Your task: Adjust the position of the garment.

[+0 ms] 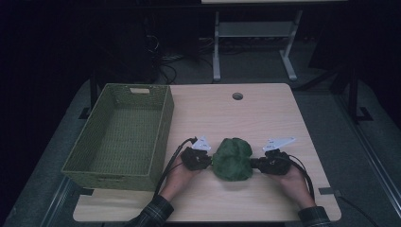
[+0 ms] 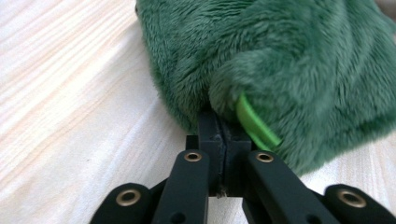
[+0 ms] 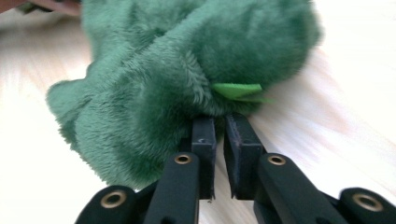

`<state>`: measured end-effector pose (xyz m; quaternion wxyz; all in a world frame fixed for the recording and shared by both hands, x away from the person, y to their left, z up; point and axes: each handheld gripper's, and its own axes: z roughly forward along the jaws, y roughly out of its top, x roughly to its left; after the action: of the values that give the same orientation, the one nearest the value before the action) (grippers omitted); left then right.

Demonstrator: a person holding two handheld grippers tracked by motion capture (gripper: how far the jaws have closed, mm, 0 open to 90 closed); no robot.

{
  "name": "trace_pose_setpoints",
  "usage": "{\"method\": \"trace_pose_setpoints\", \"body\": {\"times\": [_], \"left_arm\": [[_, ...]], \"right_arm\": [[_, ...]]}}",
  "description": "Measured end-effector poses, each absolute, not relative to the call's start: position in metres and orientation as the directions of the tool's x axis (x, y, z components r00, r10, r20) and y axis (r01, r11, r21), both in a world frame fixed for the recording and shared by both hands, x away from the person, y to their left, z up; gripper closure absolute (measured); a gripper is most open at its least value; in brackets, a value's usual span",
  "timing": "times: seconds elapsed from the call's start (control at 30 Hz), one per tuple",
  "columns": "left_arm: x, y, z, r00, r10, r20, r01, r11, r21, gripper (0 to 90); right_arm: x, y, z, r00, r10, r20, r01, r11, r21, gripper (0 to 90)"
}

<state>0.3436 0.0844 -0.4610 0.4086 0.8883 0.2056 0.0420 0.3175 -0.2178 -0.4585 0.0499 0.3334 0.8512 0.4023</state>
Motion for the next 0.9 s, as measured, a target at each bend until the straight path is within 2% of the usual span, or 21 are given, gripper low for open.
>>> {"method": "trace_pose_setpoints", "body": {"times": [0.13, 0.2, 0.27, 0.3, 0.37, 0.4, 0.43, 0.53, 0.57, 0.7, 0.73, 0.77, 0.83, 0.9], "left_arm": [[0.342, 0.091, -0.452, 0.911, 0.403, -0.088, 0.328, -0.579, 0.747, 83.9], [0.342, 0.095, -0.448, 0.911, 0.405, -0.082, 0.324, -0.578, 0.749, 81.5], [0.342, 0.098, -0.443, 0.909, 0.409, -0.079, 0.324, -0.575, 0.752, 78.9], [0.342, 0.098, -0.443, 0.909, 0.409, -0.079, 0.324, -0.575, 0.752, 77.7], [0.34, 0.103, -0.436, 0.905, 0.417, -0.079, 0.326, -0.563, 0.759, 75.4], [0.34, 0.103, -0.436, 0.905, 0.417, -0.079, 0.326, -0.563, 0.759, 74.3], [0.339, 0.106, -0.431, 0.903, 0.424, -0.077, 0.327, -0.557, 0.763, 72.8], [0.338, 0.107, -0.424, 0.904, 0.422, -0.073, 0.323, -0.561, 0.762, 68.4], [0.337, 0.107, -0.418, 0.909, 0.41, -0.075, 0.317, -0.564, 0.762, 65.8], [0.335, 0.103, -0.411, 0.922, 0.379, -0.073, 0.3, -0.584, 0.754, 56.9], [0.335, 0.102, -0.408, 0.927, 0.367, -0.074, 0.294, -0.589, 0.753, 53.4], [0.335, 0.098, -0.405, 0.936, 0.345, -0.072, 0.279, -0.601, 0.749, 46.1], [0.335, 0.095, -0.404, 0.939, 0.337, -0.065, 0.27, -0.607, 0.748, 43.7], [0.337, 0.088, -0.402, 0.95, 0.309, -0.054, 0.245, -0.623, 0.743, 34.1]], "right_arm": [[0.315, -0.234, -0.459, -0.716, 0.677, 0.169, 0.547, 0.395, 0.738, 62.5], [0.315, -0.243, -0.46, -0.677, 0.718, 0.16, 0.571, 0.376, 0.73, 49.7], [0.314, -0.252, -0.464, -0.646, 0.75, 0.145, 0.577, 0.355, 0.735, 43.5], [0.314, -0.252, -0.464, -0.646, 0.75, 0.145, 0.577, 0.355, 0.735, 43.5], [0.315, -0.262, -0.472, -0.607, 0.785, 0.122, 0.603, 0.356, 0.714, 35.9], [0.315, -0.262, -0.472, -0.607, 0.785, 0.122, 0.603, 0.356, 0.714, 35.9], [0.315, -0.267, -0.475, -0.586, 0.804, 0.102, 0.613, 0.358, 0.705, 29.7], [0.316, -0.27, -0.476, -0.573, 0.814, 0.094, 0.617, 0.353, 0.704, 24.8], [0.316, -0.272, -0.478, -0.561, 0.824, 0.077, 0.611, 0.35, 0.71, 17.3], [0.314, -0.27, -0.483, -0.542, 0.84, 0.033, 0.592, 0.354, 0.724, 13.5], [0.314, -0.27, -0.483, -0.543, 0.839, 0.031, 0.592, 0.356, 0.723, 13.4], [0.314, -0.27, -0.483, -0.543, 0.839, 0.031, 0.592, 0.356, 0.723, 13.4], [0.314, -0.27, -0.483, -0.543, 0.839, 0.031, 0.592, 0.356, 0.723, 13.4], [0.314, -0.27, -0.483, -0.543, 0.839, 0.032, 0.592, 0.356, 0.723, 13.4]]}}
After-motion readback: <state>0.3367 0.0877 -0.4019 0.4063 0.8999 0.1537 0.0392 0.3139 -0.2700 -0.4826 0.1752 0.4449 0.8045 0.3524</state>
